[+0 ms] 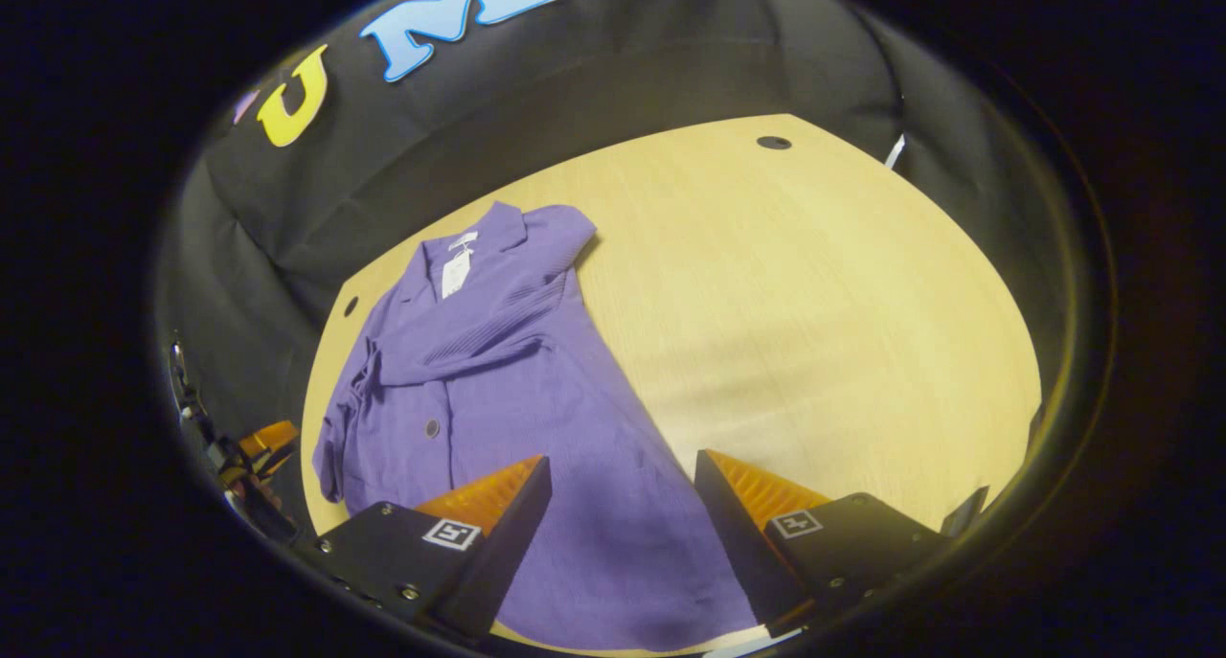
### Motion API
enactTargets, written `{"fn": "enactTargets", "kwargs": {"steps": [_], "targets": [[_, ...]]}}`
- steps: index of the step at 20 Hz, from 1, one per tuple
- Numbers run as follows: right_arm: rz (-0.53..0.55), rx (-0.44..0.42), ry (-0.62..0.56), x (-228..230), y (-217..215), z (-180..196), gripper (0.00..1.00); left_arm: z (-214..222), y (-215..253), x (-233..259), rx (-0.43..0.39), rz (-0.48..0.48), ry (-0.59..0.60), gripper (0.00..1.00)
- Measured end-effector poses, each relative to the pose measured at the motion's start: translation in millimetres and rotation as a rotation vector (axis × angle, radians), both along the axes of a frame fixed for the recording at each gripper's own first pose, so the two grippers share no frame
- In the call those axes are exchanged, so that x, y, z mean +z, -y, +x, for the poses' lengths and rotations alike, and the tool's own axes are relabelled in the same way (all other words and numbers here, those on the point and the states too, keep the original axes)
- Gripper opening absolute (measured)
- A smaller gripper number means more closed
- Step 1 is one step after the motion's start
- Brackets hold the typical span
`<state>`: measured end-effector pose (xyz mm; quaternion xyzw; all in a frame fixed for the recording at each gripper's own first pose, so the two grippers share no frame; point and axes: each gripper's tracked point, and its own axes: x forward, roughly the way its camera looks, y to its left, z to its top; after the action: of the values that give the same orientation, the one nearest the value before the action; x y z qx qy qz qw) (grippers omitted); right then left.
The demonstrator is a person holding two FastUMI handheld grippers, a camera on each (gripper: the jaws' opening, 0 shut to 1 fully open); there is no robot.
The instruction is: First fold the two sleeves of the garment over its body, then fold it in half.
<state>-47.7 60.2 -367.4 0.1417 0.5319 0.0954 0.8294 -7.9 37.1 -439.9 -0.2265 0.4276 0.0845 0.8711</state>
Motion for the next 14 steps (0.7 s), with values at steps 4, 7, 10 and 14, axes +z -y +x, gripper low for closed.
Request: {"fn": "enactTargets", "kwargs": {"steps": [4,7,10,14], "targets": [[-0.023,0.024,-0.007,-2,1,-6,0.94,8,9,-30,-0.006,0.024,-0.035,0.89],[-0.045,0.026,-0.015,-2,6,-10,0.94,6,13,-63,-0.018,0.041,-0.109,0.96],[-0.072,0.004,-0.02,6,34,-18,0.94,2,11,-85,-0.003,0.087,-0.147,1.0],[-0.083,-0.039,-0.032,5,48,-15,0.94,-2,10,-84,-0.008,0.121,-0.126,0.79]]}}
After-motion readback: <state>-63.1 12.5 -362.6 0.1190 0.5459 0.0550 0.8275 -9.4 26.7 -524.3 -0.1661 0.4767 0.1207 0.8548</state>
